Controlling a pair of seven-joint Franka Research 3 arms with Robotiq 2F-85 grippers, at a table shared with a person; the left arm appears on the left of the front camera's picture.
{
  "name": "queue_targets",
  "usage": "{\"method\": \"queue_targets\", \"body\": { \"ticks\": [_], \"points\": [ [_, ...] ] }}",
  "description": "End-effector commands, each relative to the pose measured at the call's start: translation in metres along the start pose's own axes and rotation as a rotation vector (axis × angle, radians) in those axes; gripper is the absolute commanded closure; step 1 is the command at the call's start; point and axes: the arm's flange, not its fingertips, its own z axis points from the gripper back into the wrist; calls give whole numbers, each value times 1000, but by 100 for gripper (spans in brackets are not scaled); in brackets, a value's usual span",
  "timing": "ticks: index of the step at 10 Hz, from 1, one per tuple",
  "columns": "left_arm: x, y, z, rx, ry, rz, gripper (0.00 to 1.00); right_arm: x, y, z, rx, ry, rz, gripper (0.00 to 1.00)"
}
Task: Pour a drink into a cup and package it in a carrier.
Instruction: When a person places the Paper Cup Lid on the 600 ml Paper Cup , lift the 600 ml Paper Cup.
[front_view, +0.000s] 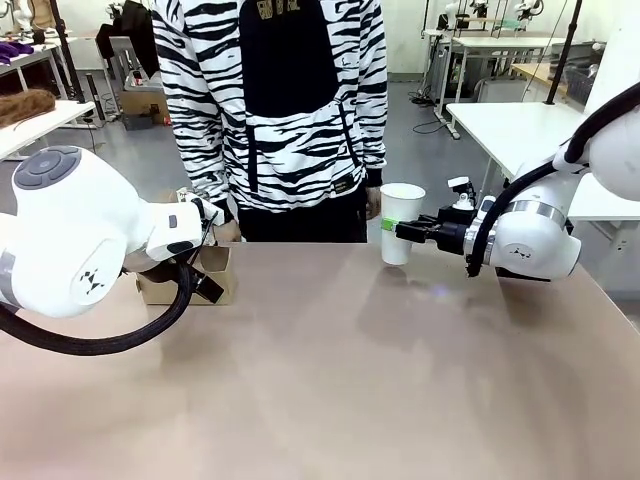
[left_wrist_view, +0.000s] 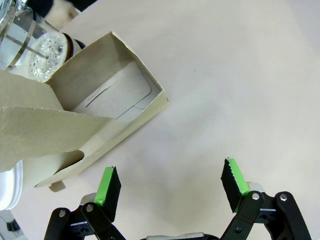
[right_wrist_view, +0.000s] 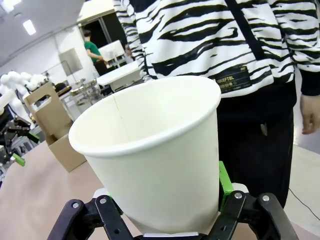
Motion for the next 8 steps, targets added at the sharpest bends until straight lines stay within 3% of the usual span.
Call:
{"method": "queue_targets", "body": {
  "ticks": [1, 8],
  "points": [
    [0, -1, 0, -2, -1, -2, 0, 5, 3, 1, 6, 3, -13, 20],
    [0, -1, 0, -2, -1, -2, 0, 5, 3, 1, 6, 3, -13, 20]
  ]
}}
